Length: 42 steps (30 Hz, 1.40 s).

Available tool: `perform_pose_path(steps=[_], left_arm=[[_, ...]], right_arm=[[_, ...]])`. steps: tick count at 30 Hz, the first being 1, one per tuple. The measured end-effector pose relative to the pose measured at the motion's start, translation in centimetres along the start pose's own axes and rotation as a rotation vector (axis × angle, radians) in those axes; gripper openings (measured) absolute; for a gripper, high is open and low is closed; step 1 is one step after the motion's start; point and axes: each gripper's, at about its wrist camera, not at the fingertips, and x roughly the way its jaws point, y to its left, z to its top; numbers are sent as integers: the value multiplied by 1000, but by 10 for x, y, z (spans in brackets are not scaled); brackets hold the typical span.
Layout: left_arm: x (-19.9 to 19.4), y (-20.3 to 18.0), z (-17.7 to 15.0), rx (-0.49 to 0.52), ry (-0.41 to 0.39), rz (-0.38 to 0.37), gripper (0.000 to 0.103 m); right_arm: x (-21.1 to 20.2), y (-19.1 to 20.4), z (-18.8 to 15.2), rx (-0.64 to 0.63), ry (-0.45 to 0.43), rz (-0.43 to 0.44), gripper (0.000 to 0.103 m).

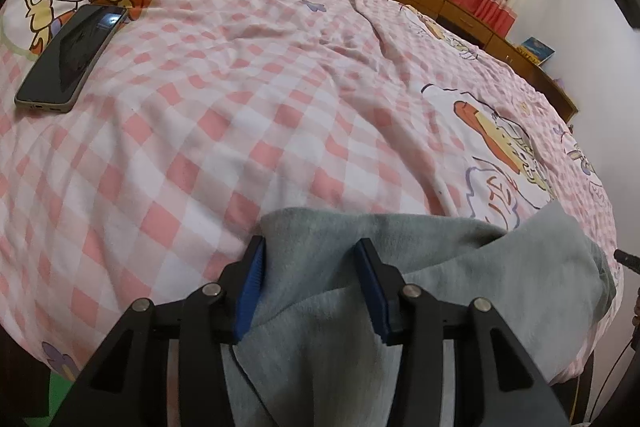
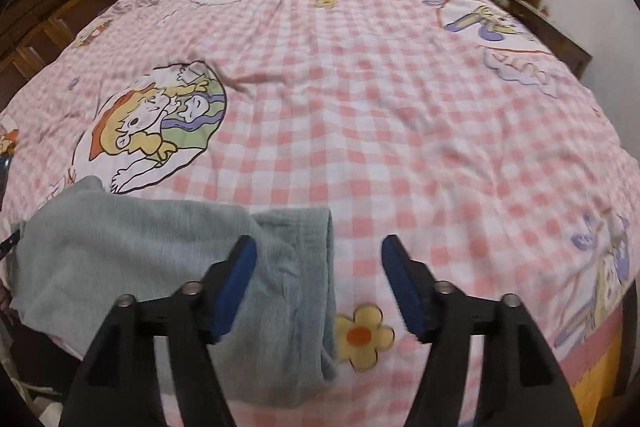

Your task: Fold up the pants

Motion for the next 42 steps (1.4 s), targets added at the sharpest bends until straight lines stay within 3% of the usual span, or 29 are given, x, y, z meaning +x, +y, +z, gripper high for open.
perform_pose_path(steps=[3,5,6,7,9,13,15,18,22,25,28,32,37,42], left_arm=[[0,-1,-1,0,-15,4,42],[-2,-4,-2,2,-19,-18,20],[-2,-5,-2,2,-17,-26,16],[-4,-8,-2,5,-20,-29,11],[-10,-12,-2,15,-40,-31,7],[-33,-31,8,81,-126,-26,6],[-40,-42,19,114,-166,-16,6],[-40,-55,36,153,-198,-16,6],[-16,-63,48,173,-173,-6,6],[20,-63,49,204,-83,43,9],[32,-56,48,179,-29,60,20],[6,-45,50,167,-89,82,50],[-19,-25,41,188,-72,114,51],[-33,-5,19,137,-43,94,52]], right_arm=[[39,-1,7,8,84,61,67],[64,3,6,16,139,100,55],[76,6,3,30,163,97,48],[82,10,-1,32,156,71,35],[74,18,-6,22,100,73,25],[27,11,-8,69,-29,59,15],[7,8,-6,76,-74,56,14],[-8,9,-2,43,-124,-31,14],[14,-4,-3,88,-79,-68,15],[45,2,-8,30,-14,-130,18],[60,12,-7,-8,22,-201,24],[42,18,-4,-25,11,-235,29],[2,27,0,3,-51,-240,39],[-26,75,-1,-67,-68,-133,40]])
